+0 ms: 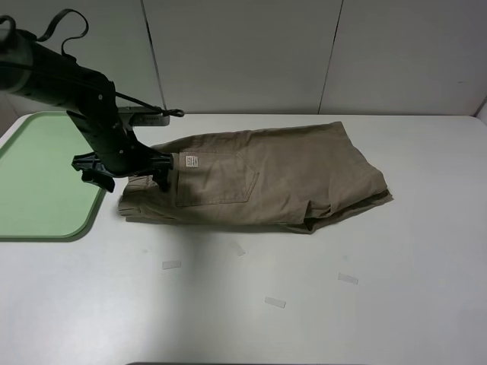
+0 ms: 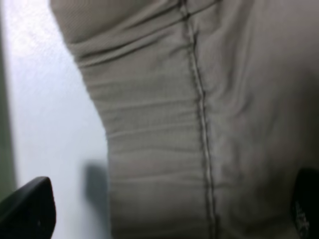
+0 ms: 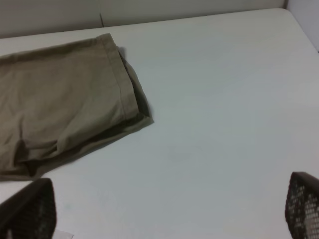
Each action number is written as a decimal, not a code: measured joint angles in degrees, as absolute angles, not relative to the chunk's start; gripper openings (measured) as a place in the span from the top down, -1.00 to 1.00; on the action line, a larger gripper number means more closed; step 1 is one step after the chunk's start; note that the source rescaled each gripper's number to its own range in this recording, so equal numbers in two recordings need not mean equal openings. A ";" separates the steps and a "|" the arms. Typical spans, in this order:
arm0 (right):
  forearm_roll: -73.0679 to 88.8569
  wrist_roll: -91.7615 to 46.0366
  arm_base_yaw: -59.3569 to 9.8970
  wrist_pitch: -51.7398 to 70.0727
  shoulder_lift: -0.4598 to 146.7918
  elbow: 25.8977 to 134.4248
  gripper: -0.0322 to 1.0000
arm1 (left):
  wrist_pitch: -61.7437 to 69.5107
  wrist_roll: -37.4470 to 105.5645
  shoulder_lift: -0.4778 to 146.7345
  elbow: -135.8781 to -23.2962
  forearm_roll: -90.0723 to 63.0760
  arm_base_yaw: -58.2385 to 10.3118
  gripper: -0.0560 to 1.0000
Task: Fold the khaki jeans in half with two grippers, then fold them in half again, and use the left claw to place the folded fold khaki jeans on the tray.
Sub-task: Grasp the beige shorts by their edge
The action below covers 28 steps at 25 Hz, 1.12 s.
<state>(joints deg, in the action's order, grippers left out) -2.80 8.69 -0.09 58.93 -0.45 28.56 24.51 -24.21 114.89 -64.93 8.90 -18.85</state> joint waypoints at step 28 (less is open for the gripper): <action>-2.66 8.69 -0.09 58.93 -0.45 28.56 -1.00 | 11.06 -24.20 119.55 -64.93 4.29 -19.45 0.20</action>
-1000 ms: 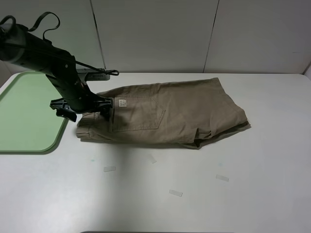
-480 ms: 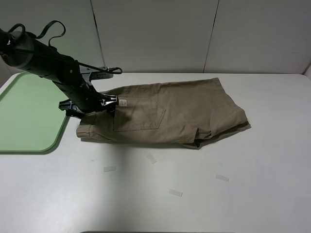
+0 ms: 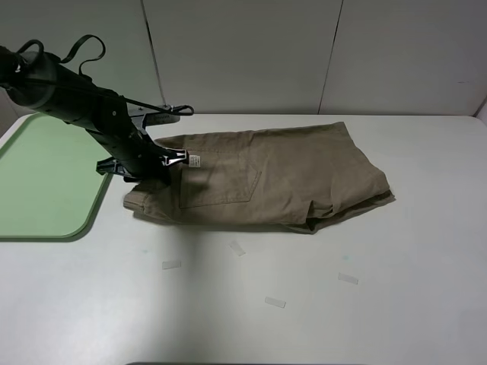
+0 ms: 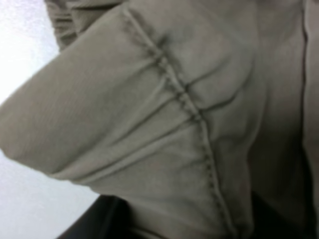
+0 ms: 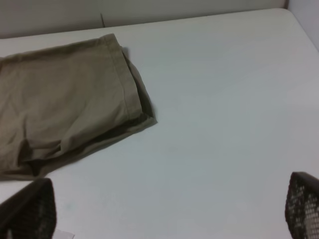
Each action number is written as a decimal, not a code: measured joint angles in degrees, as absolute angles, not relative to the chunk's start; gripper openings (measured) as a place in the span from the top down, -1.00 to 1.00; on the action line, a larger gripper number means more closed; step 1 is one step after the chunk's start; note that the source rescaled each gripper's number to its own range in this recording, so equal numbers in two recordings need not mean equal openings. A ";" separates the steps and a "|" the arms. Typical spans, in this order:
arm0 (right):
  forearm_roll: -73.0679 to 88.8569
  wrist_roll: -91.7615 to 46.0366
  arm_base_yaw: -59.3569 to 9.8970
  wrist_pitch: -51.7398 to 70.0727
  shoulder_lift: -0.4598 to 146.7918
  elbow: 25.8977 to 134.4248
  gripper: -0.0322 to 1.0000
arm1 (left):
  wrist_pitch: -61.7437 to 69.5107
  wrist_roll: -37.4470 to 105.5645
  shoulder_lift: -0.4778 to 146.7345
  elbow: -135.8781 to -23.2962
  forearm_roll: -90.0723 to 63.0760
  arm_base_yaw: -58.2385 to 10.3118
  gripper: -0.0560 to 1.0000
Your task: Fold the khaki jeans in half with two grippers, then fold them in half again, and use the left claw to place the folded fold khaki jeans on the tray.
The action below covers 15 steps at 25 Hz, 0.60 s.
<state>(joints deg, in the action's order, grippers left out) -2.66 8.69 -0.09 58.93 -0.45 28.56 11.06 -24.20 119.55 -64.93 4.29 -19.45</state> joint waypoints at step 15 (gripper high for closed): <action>-2.66 8.69 -0.09 58.93 -0.45 28.56 -1.00 | 21.38 -23.07 113.36 -65.23 5.27 -19.39 0.38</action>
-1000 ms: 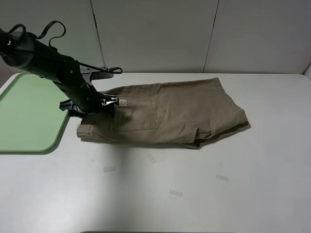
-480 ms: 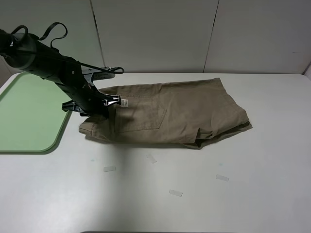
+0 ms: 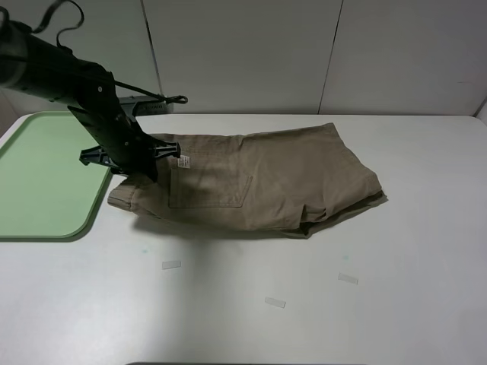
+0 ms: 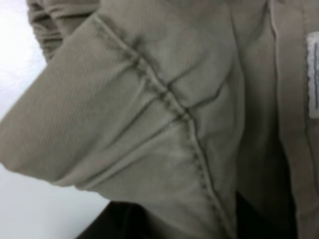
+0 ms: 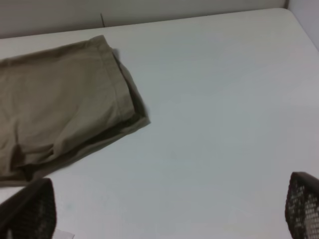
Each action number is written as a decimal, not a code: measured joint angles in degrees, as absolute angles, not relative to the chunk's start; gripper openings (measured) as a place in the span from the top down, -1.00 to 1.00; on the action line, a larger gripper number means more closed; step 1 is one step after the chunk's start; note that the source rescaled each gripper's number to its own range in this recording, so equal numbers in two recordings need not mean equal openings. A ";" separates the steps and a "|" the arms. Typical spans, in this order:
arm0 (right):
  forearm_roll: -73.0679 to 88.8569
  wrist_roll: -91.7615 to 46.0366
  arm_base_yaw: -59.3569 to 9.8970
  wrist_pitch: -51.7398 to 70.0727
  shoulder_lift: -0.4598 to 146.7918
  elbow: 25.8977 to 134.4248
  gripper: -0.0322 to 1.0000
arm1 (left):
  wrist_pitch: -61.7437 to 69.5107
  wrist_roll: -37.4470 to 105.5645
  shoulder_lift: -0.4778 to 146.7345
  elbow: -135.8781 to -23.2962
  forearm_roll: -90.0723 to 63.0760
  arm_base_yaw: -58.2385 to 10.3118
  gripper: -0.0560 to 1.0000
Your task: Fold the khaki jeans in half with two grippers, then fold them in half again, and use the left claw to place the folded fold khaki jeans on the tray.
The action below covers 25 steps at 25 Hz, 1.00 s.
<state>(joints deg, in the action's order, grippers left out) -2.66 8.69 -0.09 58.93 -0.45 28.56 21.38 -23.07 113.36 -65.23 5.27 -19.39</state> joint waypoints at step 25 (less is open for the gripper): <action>-2.66 8.69 -0.09 58.93 -0.45 28.56 -1.00 | 57.49 -13.15 85.28 -65.19 19.99 -19.39 0.47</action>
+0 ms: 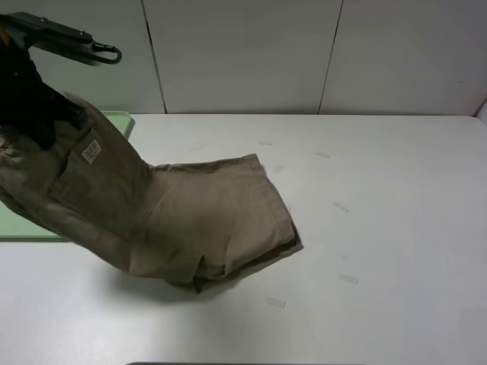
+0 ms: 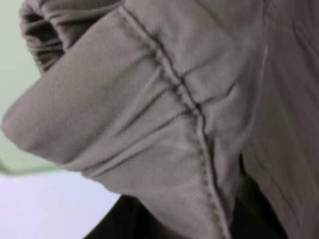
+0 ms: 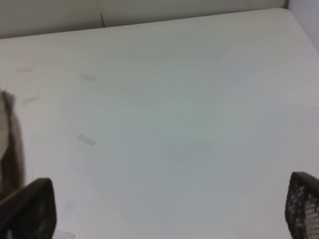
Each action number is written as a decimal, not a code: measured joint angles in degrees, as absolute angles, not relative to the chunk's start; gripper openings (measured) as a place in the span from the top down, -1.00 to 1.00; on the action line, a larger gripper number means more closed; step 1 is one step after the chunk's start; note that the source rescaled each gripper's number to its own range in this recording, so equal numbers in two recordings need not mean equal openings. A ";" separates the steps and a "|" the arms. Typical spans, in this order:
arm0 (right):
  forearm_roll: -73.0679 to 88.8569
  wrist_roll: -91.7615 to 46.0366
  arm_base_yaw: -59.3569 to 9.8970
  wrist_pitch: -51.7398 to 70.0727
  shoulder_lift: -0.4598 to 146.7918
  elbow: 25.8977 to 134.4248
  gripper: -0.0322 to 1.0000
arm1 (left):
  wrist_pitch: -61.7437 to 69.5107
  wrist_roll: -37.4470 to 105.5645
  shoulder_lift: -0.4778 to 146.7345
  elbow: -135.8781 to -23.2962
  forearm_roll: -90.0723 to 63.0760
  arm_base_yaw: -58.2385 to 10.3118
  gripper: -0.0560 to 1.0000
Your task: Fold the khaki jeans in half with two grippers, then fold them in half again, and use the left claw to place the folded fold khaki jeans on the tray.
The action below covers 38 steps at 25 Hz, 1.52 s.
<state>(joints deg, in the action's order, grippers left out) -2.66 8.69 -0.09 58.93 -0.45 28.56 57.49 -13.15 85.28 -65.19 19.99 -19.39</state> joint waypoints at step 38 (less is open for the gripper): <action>-2.66 8.69 -0.09 58.93 -0.45 28.56 -1.00 | 25.33 -18.20 103.76 -64.84 -11.68 -35.19 0.43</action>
<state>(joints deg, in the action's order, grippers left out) -2.66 8.69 -0.09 58.93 -0.45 28.56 25.33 -18.20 103.76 -64.84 -11.68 -35.19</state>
